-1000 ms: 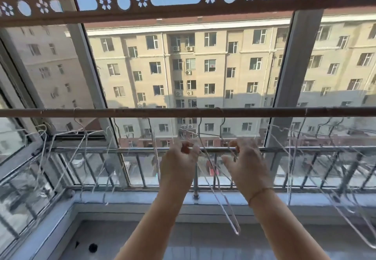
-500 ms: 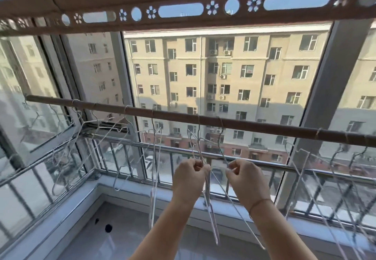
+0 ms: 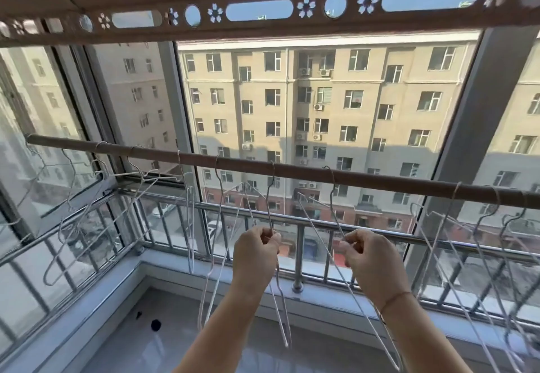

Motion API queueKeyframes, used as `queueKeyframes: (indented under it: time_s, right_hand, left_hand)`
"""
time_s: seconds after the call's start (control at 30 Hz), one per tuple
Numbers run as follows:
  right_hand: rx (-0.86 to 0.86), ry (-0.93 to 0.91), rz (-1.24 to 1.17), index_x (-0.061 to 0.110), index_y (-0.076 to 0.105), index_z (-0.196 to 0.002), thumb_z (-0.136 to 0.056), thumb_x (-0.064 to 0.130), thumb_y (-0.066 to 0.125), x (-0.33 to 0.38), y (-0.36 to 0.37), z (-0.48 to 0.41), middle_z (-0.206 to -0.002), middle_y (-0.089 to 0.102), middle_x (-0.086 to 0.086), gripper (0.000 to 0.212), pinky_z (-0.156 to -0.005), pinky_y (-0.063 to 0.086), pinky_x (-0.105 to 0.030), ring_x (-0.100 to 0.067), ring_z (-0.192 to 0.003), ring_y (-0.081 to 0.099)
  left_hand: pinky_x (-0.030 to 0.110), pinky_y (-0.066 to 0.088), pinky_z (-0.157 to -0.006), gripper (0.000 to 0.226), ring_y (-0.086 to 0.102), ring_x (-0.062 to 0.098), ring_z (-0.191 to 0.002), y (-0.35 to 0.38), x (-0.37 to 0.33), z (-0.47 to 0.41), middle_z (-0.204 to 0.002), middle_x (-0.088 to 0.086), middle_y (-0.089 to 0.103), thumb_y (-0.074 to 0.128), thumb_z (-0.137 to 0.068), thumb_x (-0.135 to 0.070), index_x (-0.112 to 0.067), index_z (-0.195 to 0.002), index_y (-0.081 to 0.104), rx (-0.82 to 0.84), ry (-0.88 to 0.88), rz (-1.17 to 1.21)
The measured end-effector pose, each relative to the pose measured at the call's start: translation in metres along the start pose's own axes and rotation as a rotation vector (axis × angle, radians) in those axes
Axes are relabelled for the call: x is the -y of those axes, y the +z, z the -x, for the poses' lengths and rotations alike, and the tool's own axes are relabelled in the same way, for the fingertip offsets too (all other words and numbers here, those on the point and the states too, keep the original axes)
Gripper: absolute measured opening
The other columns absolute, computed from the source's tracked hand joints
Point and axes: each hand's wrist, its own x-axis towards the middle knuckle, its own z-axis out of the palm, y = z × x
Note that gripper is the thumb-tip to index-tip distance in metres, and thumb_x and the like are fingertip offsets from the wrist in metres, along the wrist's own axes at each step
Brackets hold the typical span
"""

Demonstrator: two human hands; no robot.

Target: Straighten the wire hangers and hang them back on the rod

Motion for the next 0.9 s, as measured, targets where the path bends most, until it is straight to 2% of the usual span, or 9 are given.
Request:
queueKeyframes:
  time_s: [0.2, 0.27, 0.3, 0.33, 0.43, 0.5, 0.6, 0.73, 0.9]
  right_hand:
    - [-0.006, 0.025, -0.035, 0.018, 0.066, -0.077, -0.085, 0.021, 0.059, 0.002, -0.001, 0.003, -0.060, 0.065, 0.006, 0.011, -0.057, 0.045, -0.025, -0.012, -0.060, 0.059]
    - [-0.002, 0.027, -0.042, 0.018, 0.067, -0.080, -0.085, 0.022, 0.060, 0.004, 0.000, 0.004, -0.063, 0.064, 0.008, 0.009, -0.053, 0.039, -0.018, -0.009, -0.060, 0.057]
    - [-0.005, 0.028, -0.043, 0.018, 0.067, -0.082, -0.085, 0.023, 0.060, 0.005, 0.000, 0.005, -0.064, 0.063, 0.009, 0.009, -0.053, 0.036, -0.015, -0.008, -0.061, 0.056]
    - [-0.013, 0.028, -0.041, 0.018, 0.067, -0.085, -0.085, 0.024, 0.059, 0.005, -0.001, 0.006, -0.066, 0.062, 0.010, 0.010, -0.053, 0.035, -0.014, -0.008, -0.063, 0.056]
    - [-0.067, 0.025, -0.027, 0.021, 0.064, -0.088, -0.086, 0.026, 0.058, 0.002, -0.012, 0.011, -0.069, 0.059, 0.014, 0.008, -0.054, 0.034, -0.009, -0.007, -0.068, 0.057]
    - [-0.139, 0.021, -0.025, 0.023, 0.064, -0.090, -0.086, 0.026, 0.057, -0.002, -0.027, 0.016, -0.068, 0.057, 0.018, 0.008, -0.052, 0.033, -0.005, -0.001, -0.065, 0.056]
    - [-0.266, 0.008, -0.034, 0.018, 0.065, -0.096, -0.086, 0.021, 0.059, -0.013, -0.055, 0.025, -0.071, 0.060, 0.015, 0.012, -0.054, 0.039, -0.005, 0.002, -0.063, 0.056]
    - [-0.460, 0.021, 0.026, 0.014, 0.065, -0.092, -0.084, 0.012, 0.062, -0.039, -0.095, 0.030, -0.082, 0.069, -0.002, 0.009, -0.067, 0.053, -0.026, -0.013, -0.068, 0.061]
    - [-0.453, 0.087, 0.135, 0.011, 0.064, -0.099, -0.082, 0.014, 0.063, -0.085, -0.119, 0.028, -0.092, 0.069, -0.006, 0.016, -0.073, 0.047, -0.023, -0.016, -0.079, 0.061]
  left_hand:
    - [0.041, 0.057, -0.068, 0.015, 0.064, 0.025, -0.062, -0.003, 0.008, -0.004, -0.067, 0.005, 0.066, 0.061, -0.088, -0.020, -0.006, -0.088, 0.066, -0.026, -0.012, 0.016]
    - [0.025, 0.054, -0.060, 0.020, 0.061, 0.016, -0.062, -0.003, 0.010, -0.005, -0.074, 0.003, 0.066, 0.061, -0.088, -0.022, -0.005, -0.097, 0.064, -0.065, -0.005, -0.027]
    - [0.015, 0.046, -0.054, 0.023, 0.058, 0.011, -0.063, -0.003, 0.009, -0.004, -0.080, 0.002, 0.064, 0.062, -0.087, -0.023, -0.006, -0.103, 0.061, -0.097, 0.000, -0.052]
    - [0.014, 0.040, -0.054, 0.029, 0.056, 0.011, -0.066, -0.004, 0.006, -0.003, -0.087, 0.003, 0.062, 0.063, -0.087, -0.024, -0.008, -0.110, 0.056, -0.137, 0.005, -0.064]
    - [0.030, 0.043, -0.072, 0.040, 0.055, 0.024, -0.086, -0.002, -0.011, 0.005, -0.100, 0.009, 0.056, 0.063, -0.086, -0.023, -0.009, -0.119, 0.047, -0.254, 0.120, -0.050]
    - [0.033, 0.045, -0.073, 0.032, 0.055, 0.023, -0.083, 0.003, -0.032, 0.013, -0.095, 0.007, 0.057, 0.063, -0.086, -0.023, -0.011, -0.114, 0.050, -0.268, 0.263, -0.007]
    - [0.030, 0.052, -0.069, 0.014, 0.059, 0.015, -0.075, 0.019, -0.064, 0.031, -0.085, 0.001, 0.061, 0.059, -0.089, -0.025, -0.019, -0.100, 0.055, -0.143, 0.394, 0.059]
    - [0.020, 0.052, -0.069, 0.012, 0.060, 0.005, -0.075, 0.059, -0.098, 0.054, -0.083, -0.008, 0.062, 0.059, -0.089, -0.029, -0.021, -0.098, 0.061, 0.107, 0.459, 0.053]
    - [0.027, 0.053, -0.078, 0.021, 0.061, 0.011, -0.081, 0.115, -0.121, 0.069, -0.088, -0.005, 0.066, 0.060, -0.088, -0.032, -0.018, -0.103, 0.063, 0.233, 0.448, -0.034]
